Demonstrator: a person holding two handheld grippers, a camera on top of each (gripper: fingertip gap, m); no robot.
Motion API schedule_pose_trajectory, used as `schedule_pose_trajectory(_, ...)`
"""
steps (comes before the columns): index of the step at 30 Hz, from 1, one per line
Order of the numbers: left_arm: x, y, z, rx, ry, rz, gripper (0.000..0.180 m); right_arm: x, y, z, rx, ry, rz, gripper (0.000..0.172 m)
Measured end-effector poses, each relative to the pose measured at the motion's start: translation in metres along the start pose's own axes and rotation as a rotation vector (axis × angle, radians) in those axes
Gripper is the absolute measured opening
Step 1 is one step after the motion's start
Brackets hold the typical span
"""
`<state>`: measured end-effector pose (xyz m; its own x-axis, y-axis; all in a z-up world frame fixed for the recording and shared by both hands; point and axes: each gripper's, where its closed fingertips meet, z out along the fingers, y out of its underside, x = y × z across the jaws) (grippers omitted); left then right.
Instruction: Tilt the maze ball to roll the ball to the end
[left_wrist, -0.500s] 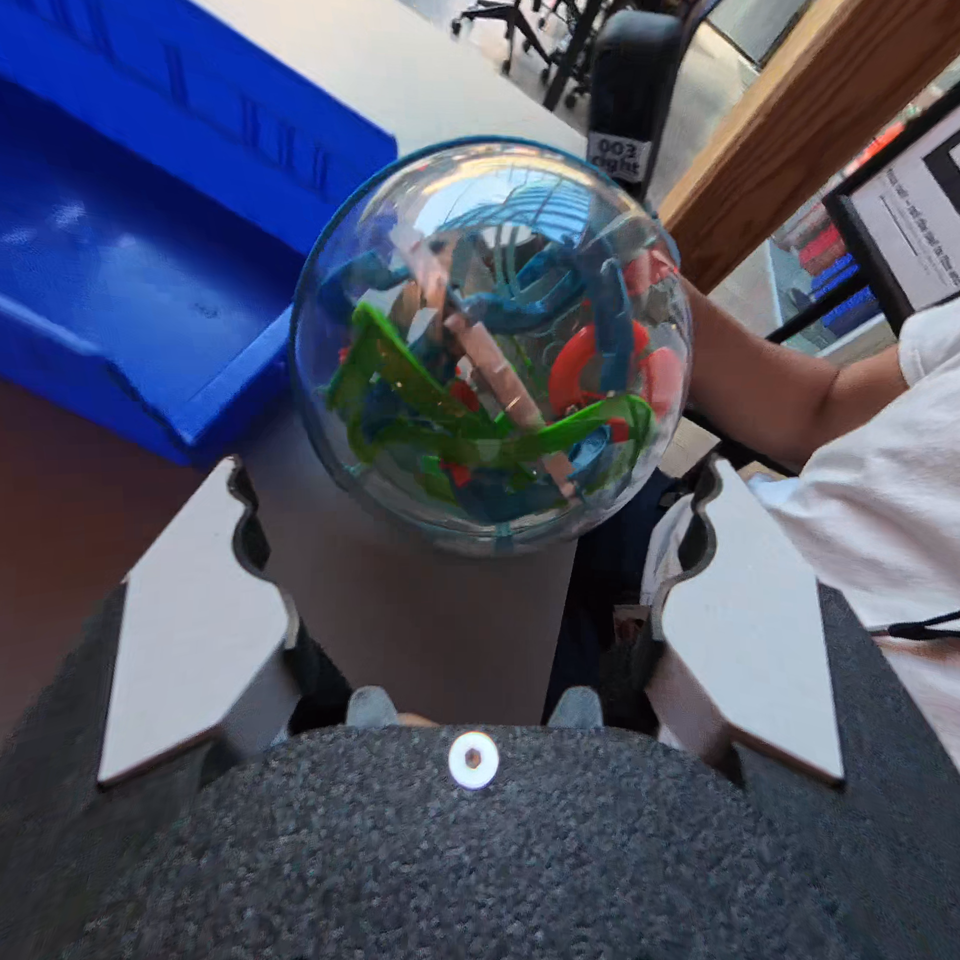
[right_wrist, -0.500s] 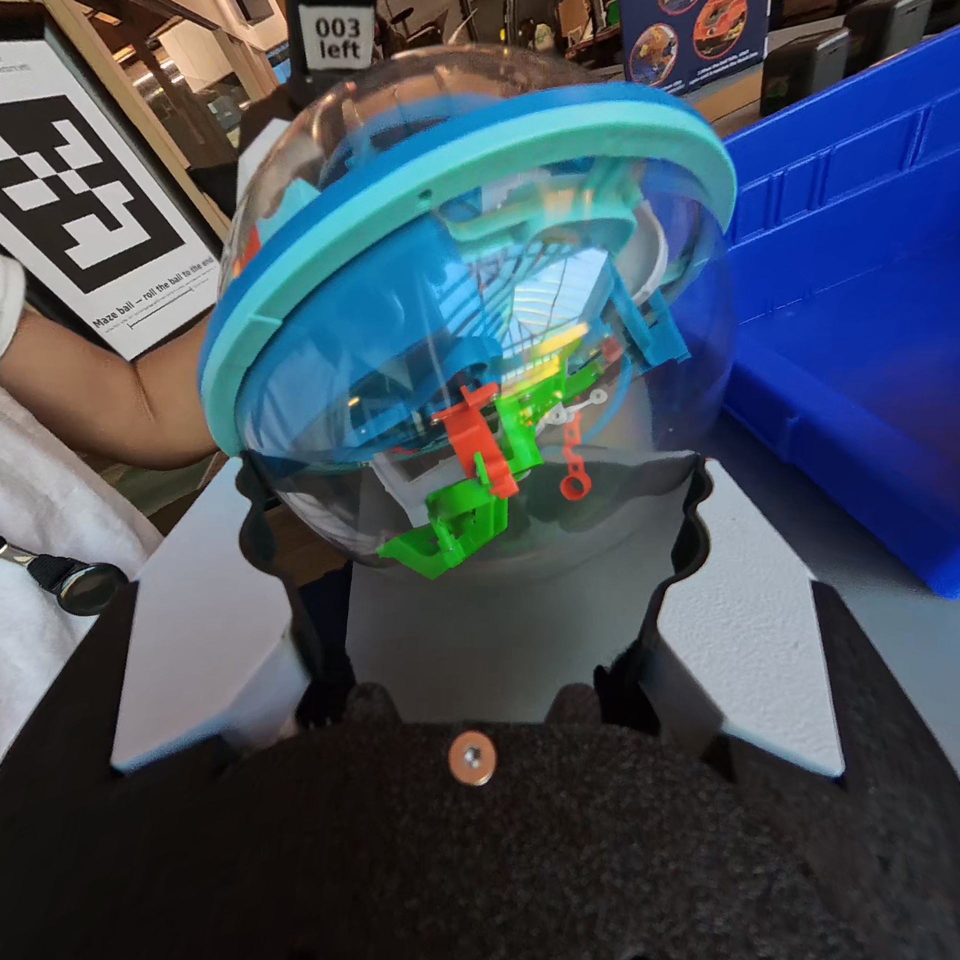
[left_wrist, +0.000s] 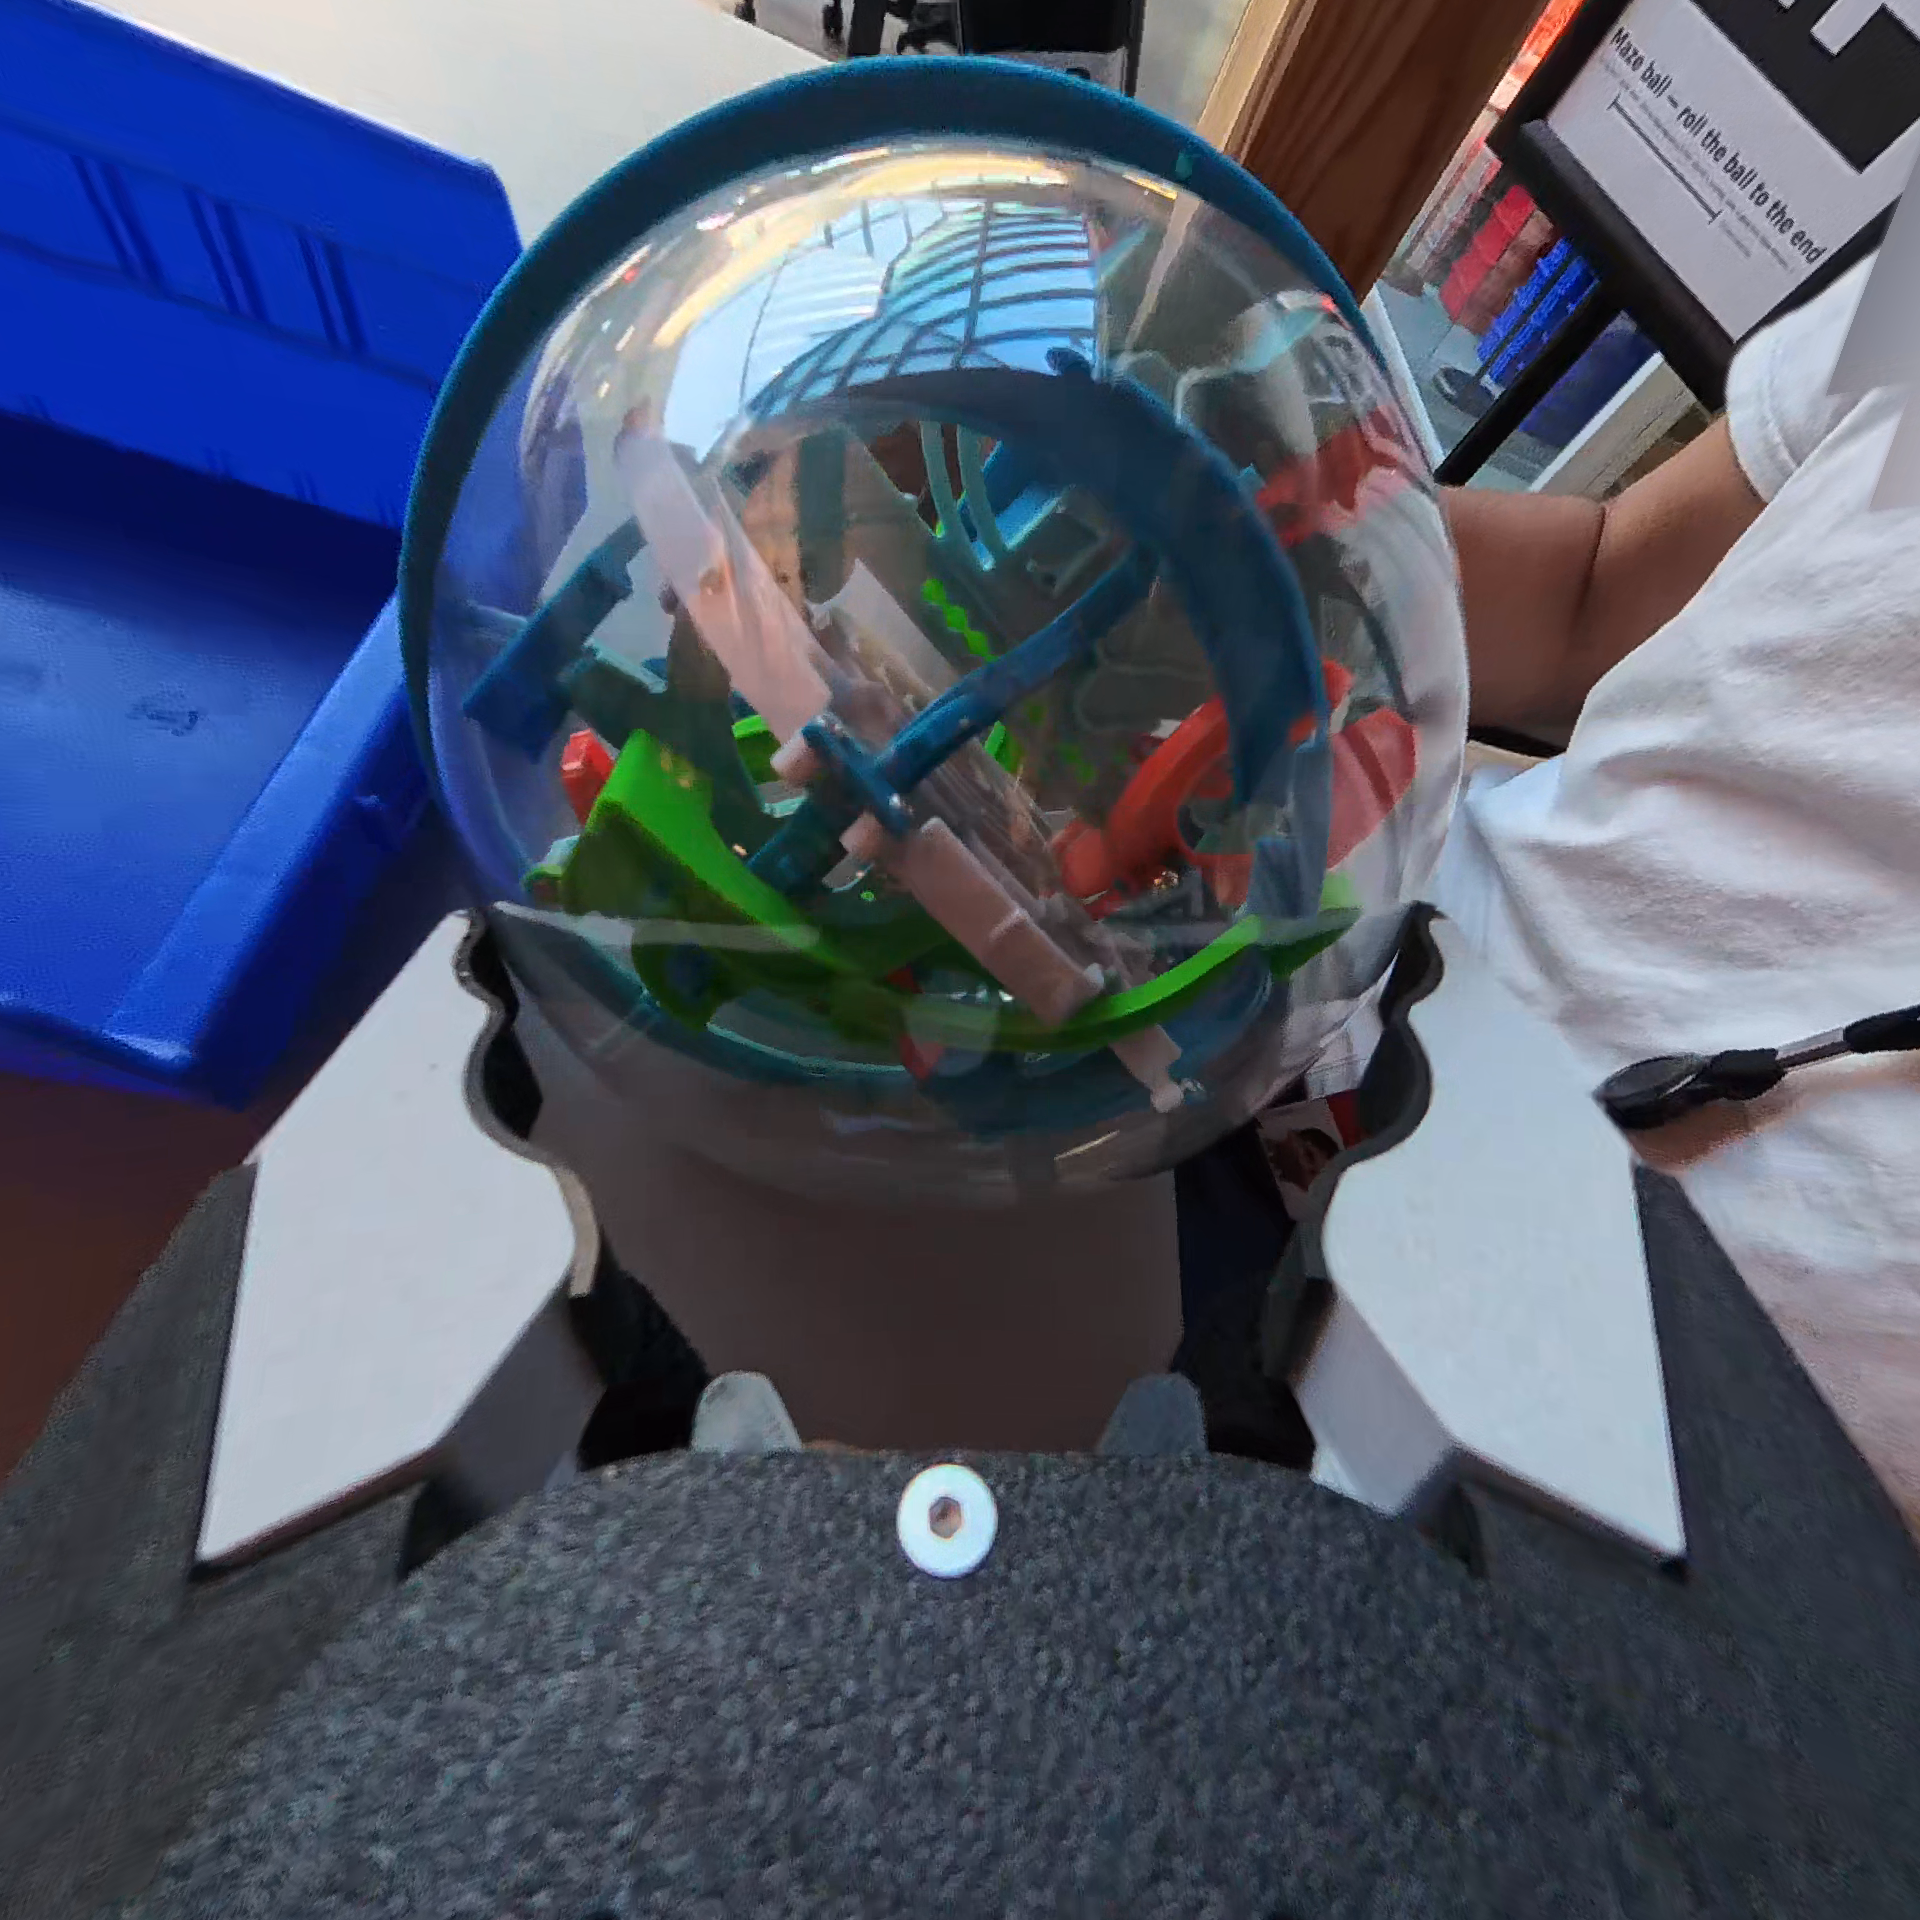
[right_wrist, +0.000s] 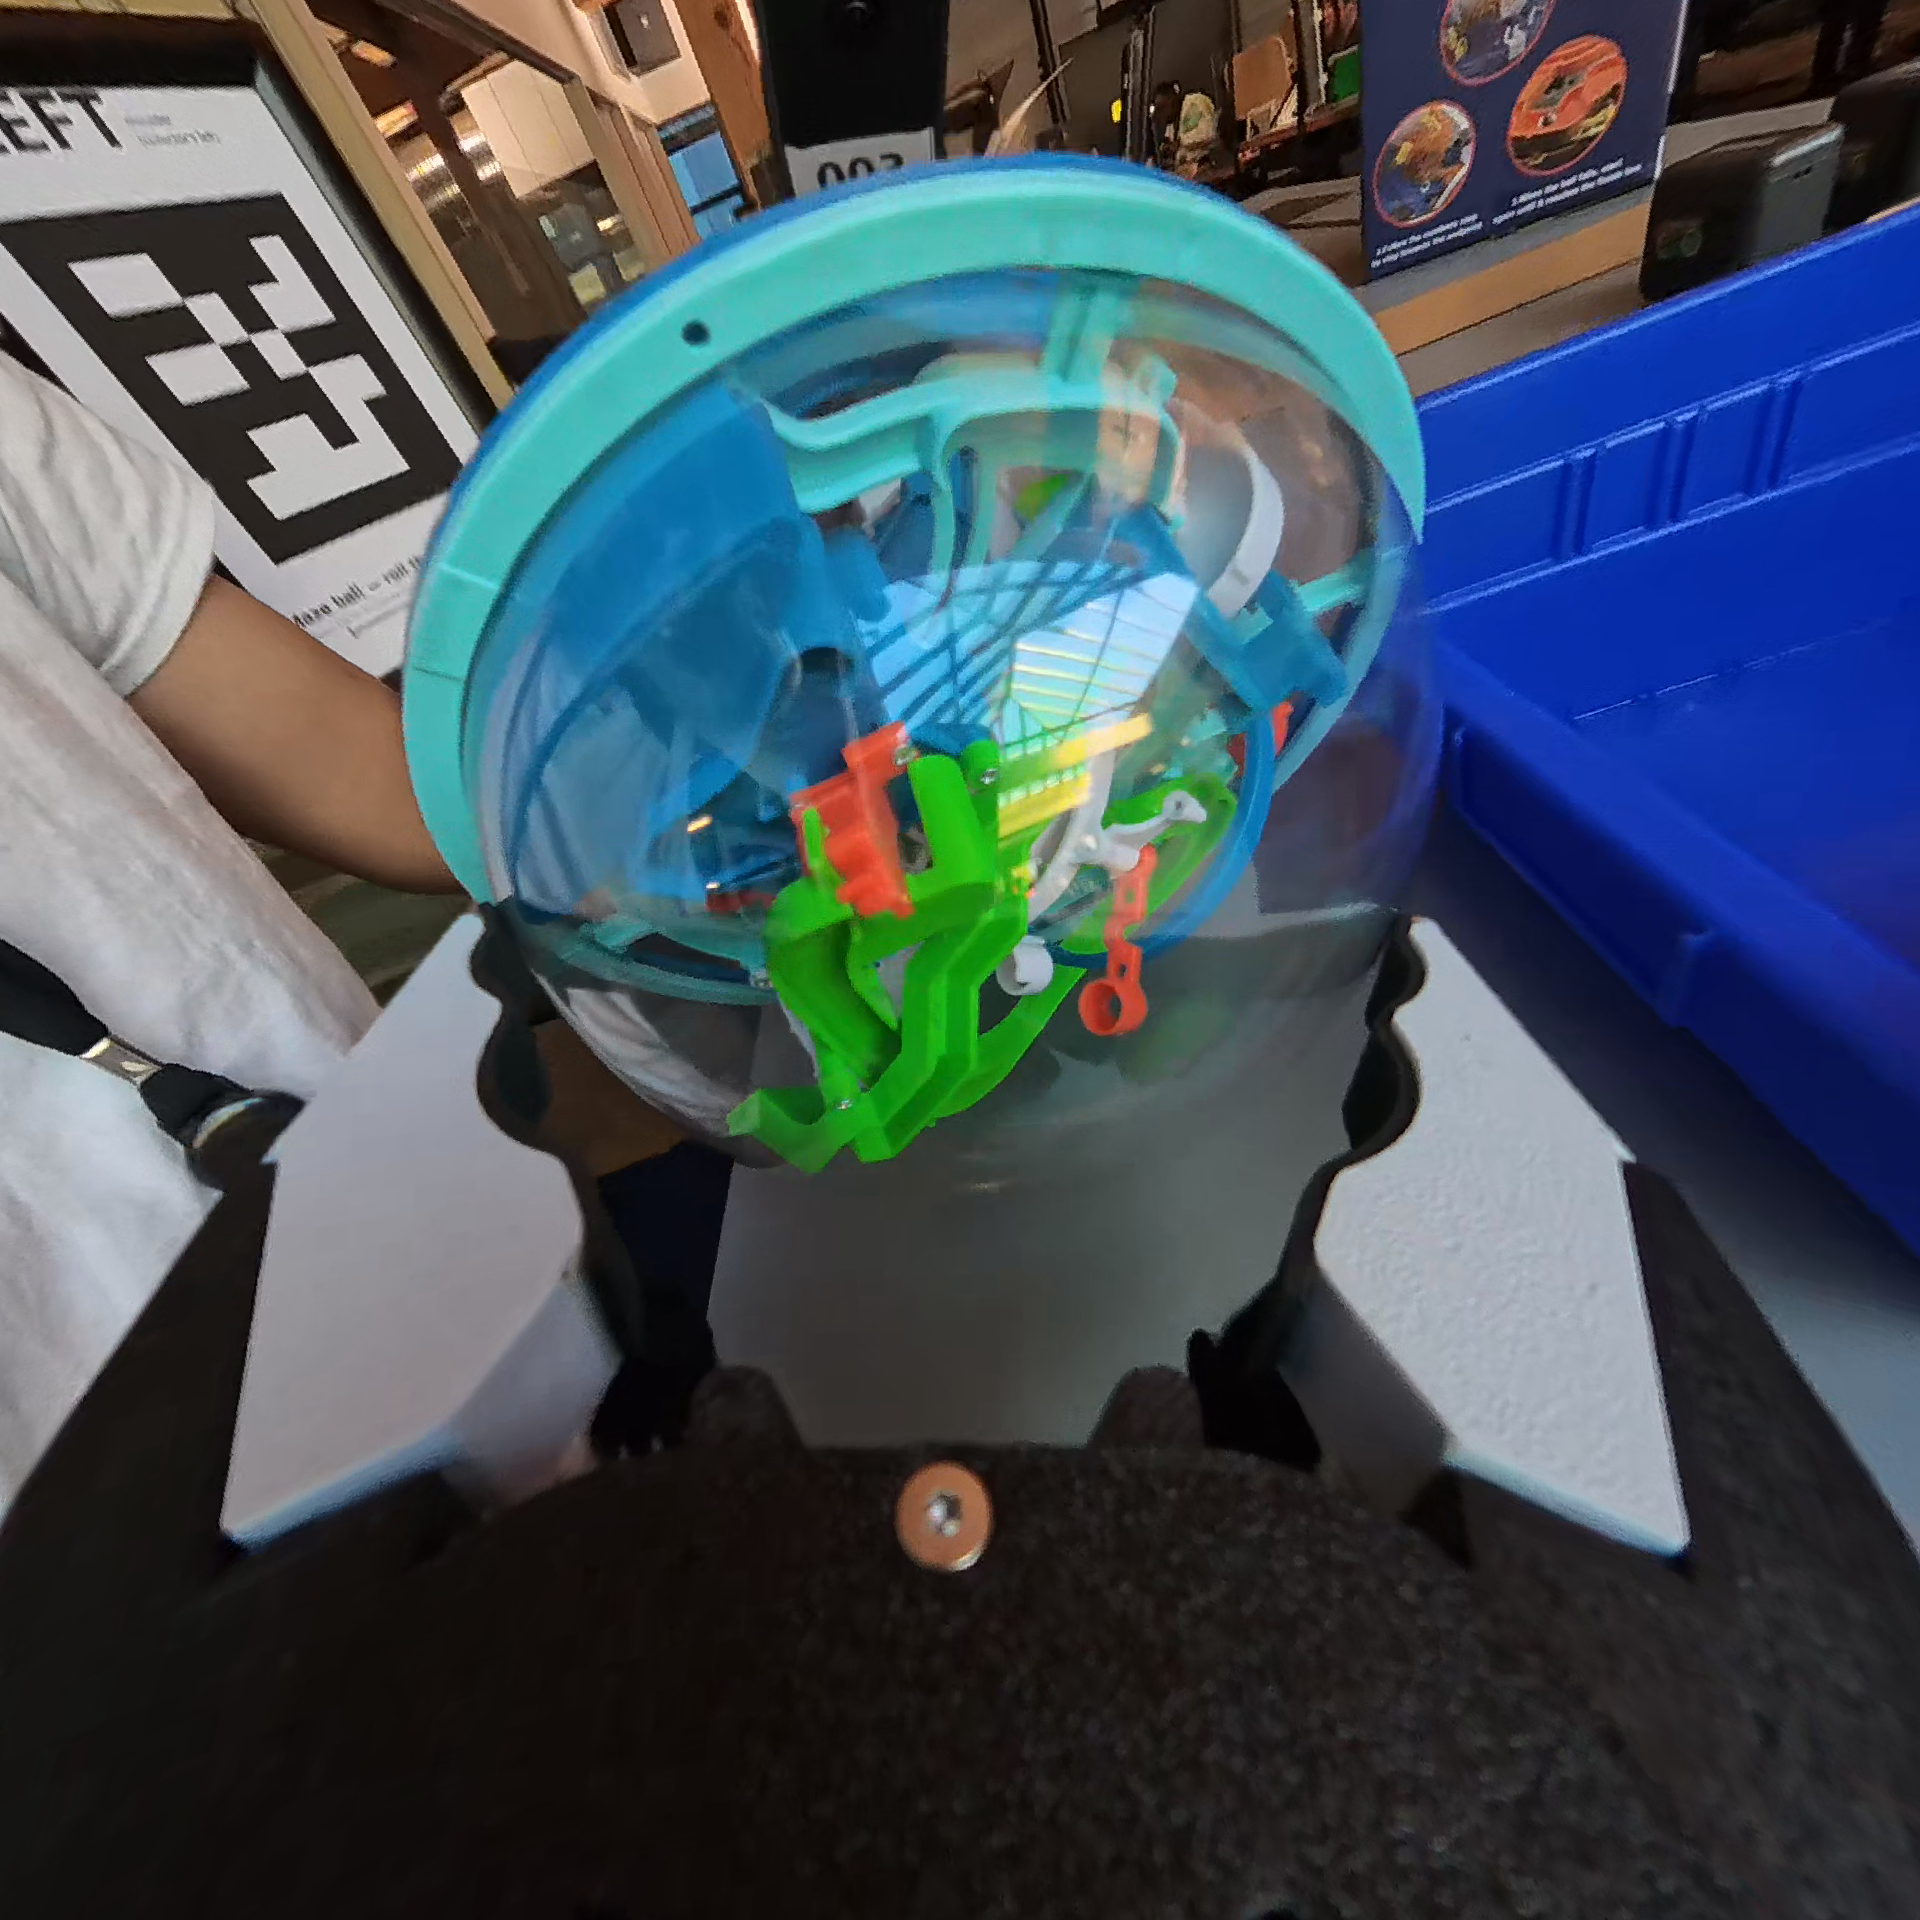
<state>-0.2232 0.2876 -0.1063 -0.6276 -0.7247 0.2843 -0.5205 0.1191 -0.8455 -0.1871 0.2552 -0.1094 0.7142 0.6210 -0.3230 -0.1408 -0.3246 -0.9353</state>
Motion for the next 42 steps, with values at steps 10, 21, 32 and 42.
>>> schedule_pose_trajectory(10,0.009,0.007,0.007,-0.053,-0.025,0.128,0.157,-0.013,-0.013,-0.009,-0.014,0.083,-0.154,0.154)
schedule_pose_trajectory(21,0.017,-0.018,0.007,0.044,-0.016,0.095,0.155,-0.020,-0.033,-0.022,0.020,0.070,-0.140,0.154)
schedule_pose_trajectory(32,0.020,-0.004,0.024,0.151,0.073,-0.354,0.156,-0.003,-0.022,-0.025,0.106,-0.047,0.311,0.154)
schedule_pose_trajectory(42,0.026,0.017,0.021,-0.014,-0.108,-0.189,0.151,0.006,-0.020,-0.028,-0.004,-0.287,0.465,0.154)
